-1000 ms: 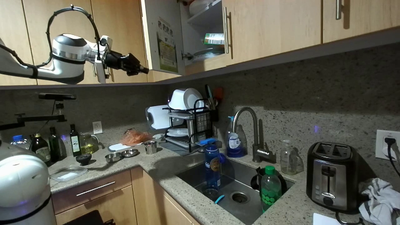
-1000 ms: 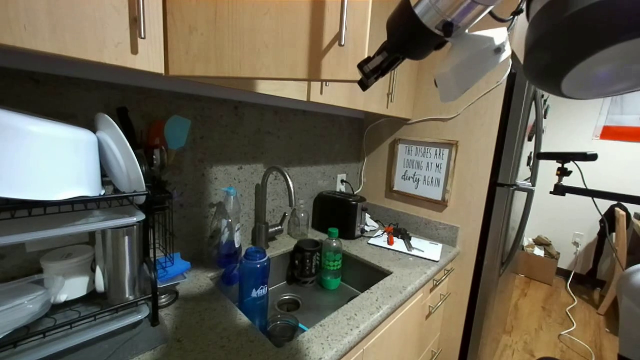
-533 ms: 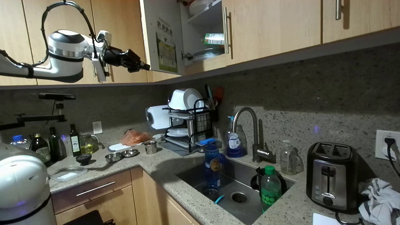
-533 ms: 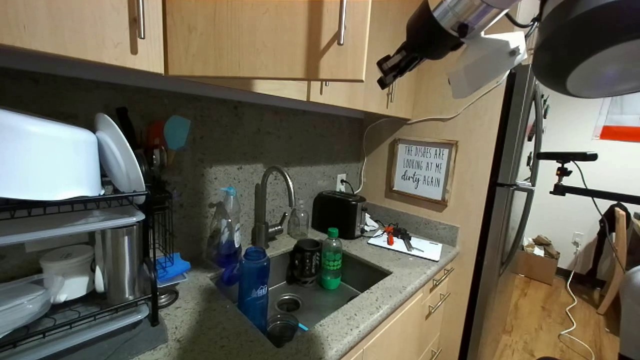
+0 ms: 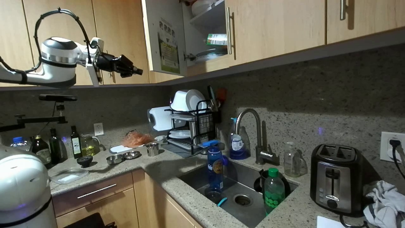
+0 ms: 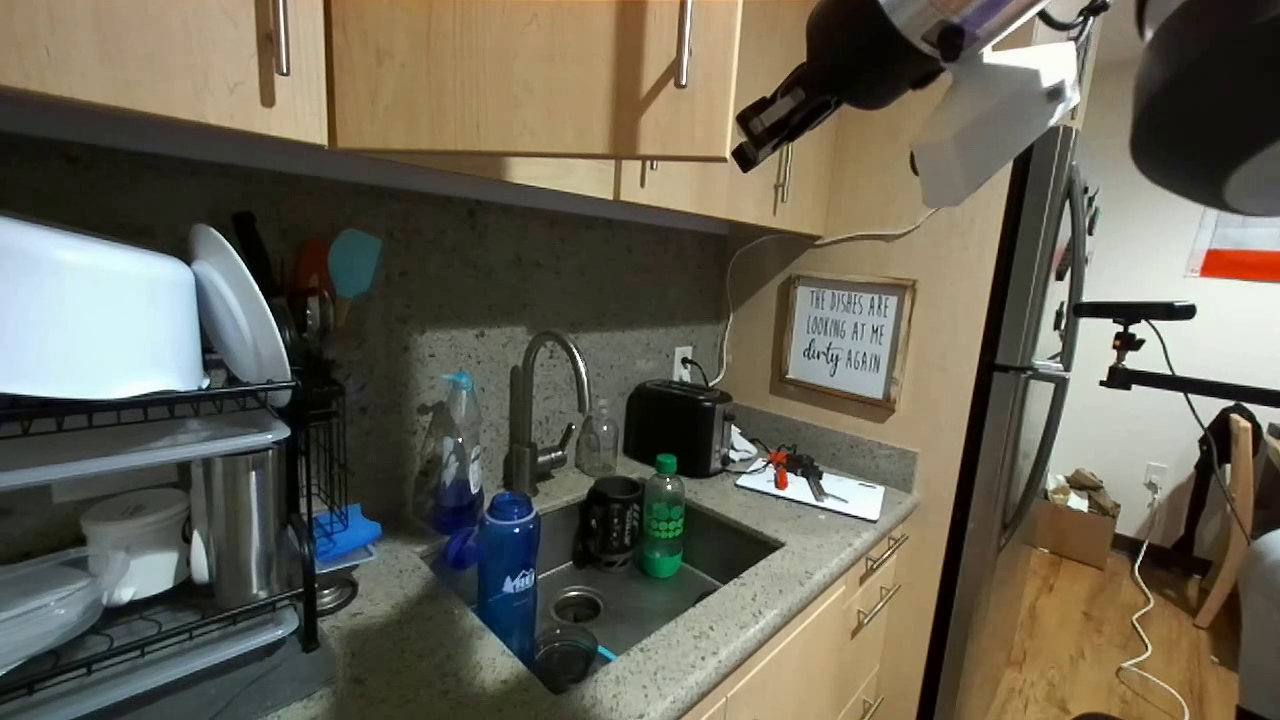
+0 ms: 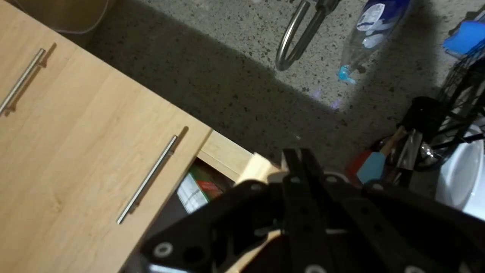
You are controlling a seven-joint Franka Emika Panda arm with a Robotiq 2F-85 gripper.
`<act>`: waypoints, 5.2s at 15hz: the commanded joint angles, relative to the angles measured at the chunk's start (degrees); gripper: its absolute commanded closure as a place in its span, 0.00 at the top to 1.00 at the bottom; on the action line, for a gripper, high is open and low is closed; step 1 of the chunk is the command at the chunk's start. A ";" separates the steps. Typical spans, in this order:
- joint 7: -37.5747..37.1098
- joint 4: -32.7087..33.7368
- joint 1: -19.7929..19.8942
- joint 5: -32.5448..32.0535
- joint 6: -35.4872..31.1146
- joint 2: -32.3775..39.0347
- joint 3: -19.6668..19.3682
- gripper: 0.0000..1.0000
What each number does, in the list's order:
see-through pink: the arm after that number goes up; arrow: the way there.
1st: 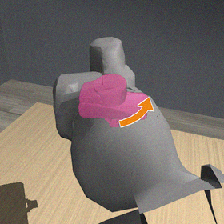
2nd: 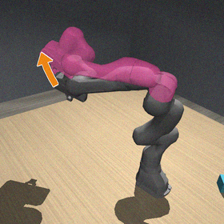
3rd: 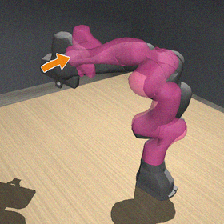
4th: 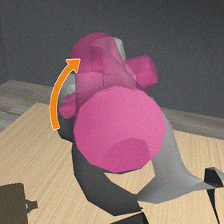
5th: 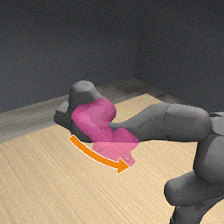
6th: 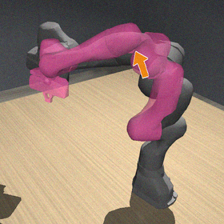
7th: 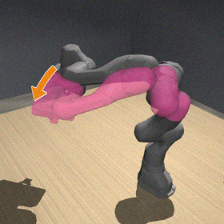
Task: Close the top cupboard door
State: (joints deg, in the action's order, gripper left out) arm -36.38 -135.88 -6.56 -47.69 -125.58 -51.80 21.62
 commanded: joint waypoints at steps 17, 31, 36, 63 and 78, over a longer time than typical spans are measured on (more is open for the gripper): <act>3.19 8.26 1.40 -5.57 -0.46 2.19 1.79 0.07; -1.60 8.28 2.31 -6.69 -0.15 6.73 4.53 0.04; -6.00 8.25 3.99 -8.11 0.18 6.86 2.96 0.03; -13.28 19.64 5.37 -16.61 0.42 19.36 -6.50 0.04; -13.17 24.69 5.32 -15.76 -0.14 24.28 -11.36 0.04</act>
State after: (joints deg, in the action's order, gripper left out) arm -49.73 -113.21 -1.22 -62.90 -125.62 -28.77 10.30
